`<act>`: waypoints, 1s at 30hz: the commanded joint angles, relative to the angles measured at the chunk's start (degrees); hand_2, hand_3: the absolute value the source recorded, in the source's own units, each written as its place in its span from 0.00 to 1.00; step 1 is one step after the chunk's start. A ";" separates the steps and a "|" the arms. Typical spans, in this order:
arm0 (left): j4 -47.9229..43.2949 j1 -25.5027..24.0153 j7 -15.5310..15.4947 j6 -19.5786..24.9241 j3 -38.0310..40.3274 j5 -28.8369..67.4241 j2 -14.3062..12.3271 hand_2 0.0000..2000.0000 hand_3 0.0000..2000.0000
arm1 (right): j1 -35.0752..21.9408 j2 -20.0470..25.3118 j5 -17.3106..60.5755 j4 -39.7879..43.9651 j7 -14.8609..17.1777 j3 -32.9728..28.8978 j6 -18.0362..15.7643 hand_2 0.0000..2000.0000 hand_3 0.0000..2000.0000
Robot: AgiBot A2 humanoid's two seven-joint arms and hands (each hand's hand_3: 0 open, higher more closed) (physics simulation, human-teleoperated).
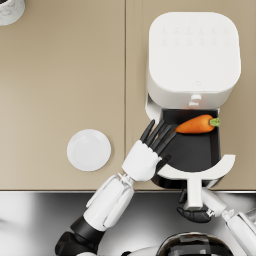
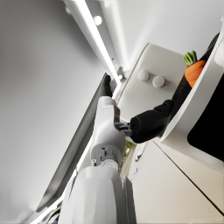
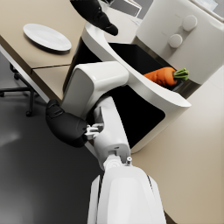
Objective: Pick up the carrot and place it into the air fryer
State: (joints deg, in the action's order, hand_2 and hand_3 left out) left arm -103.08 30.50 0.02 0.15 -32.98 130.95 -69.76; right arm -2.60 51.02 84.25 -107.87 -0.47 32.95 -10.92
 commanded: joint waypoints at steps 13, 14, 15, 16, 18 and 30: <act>-9.82 -14.31 -0.02 -0.17 23.31 -0.01 12.65 0.00 0.00 | -18.19 13.25 -0.31 7.42 0.13 9.95 -2.22 1.00 1.00; -9.33 -13.86 -0.02 -0.16 24.49 -0.01 12.20 0.00 0.00 | -19.63 13.45 -0.21 8.57 0.11 10.19 -3.15 1.00 1.00; -8.90 -13.19 -0.02 -0.16 25.18 -0.01 11.67 0.00 0.00 | -20.95 13.70 -0.24 9.89 0.12 10.44 -3.31 1.00 1.00; -8.05 -12.60 -0.02 -0.15 26.11 -0.01 11.25 0.00 0.00 | -22.29 14.12 -0.34 11.64 0.30 10.65 -3.07 1.00 1.00; -5.71 -11.12 -0.02 -0.15 27.33 -0.02 10.36 0.00 0.00 | -25.04 15.50 -0.45 14.75 0.10 11.05 -2.99 1.00 1.00; 0.75 -4.55 -0.01 -0.14 27.89 -0.04 6.41 0.00 0.00 | -43.89 24.48 0.13 43.48 -0.58 12.71 -1.59 1.00 1.00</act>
State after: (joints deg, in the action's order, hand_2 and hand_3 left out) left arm -103.26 23.61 0.00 0.01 -4.62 130.91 -62.65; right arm -39.54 64.39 84.39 -66.91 -1.15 45.05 -12.08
